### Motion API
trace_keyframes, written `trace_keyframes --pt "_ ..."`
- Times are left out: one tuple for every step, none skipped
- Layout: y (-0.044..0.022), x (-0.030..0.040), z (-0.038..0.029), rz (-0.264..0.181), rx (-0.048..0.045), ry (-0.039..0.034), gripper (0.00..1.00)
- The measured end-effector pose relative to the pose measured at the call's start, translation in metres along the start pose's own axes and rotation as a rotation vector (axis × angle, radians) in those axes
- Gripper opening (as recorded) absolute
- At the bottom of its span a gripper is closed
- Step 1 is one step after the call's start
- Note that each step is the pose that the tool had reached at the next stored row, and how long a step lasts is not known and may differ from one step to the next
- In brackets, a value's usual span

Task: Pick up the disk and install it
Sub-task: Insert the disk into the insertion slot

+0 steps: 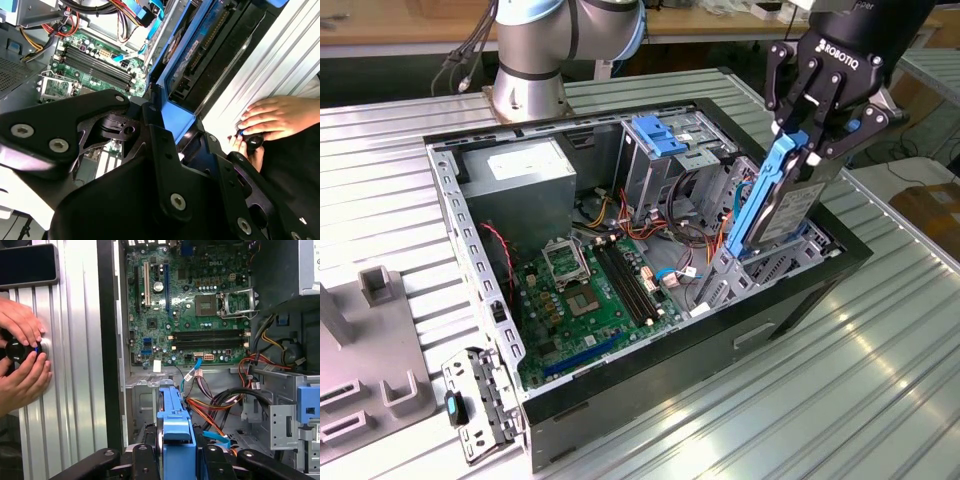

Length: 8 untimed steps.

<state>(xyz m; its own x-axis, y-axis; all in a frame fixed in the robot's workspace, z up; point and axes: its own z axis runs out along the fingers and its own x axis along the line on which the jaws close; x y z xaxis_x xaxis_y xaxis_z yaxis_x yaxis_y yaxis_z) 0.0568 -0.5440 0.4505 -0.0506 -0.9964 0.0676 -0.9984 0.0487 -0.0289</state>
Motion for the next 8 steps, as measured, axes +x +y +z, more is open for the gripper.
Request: trace_keyframes --pt "0.0000 0.0000 0.0000 0.000 0.0000 0.0001 0.37" --pt "0.0000 0.0000 0.0001 -0.001 0.0000 0.0001 0.37" --pt "0.0000 0.0000 0.0001 -0.003 0.0025 -0.0002 0.37" --pt "0.0002 0.0000 0.0002 -0.006 0.0049 -0.0005 0.37" --pt "0.0005 0.0000 0.0002 -0.013 0.0080 -0.0010 0.37" --pt "0.0006 0.0000 -0.0005 -0.017 0.0100 -0.0008 0.37" --pt "0.0006 0.0000 -0.0005 -0.017 0.0112 -0.0012 0.37" --pt "0.0006 0.0001 -0.0007 -0.017 0.0129 -0.0013 0.37"
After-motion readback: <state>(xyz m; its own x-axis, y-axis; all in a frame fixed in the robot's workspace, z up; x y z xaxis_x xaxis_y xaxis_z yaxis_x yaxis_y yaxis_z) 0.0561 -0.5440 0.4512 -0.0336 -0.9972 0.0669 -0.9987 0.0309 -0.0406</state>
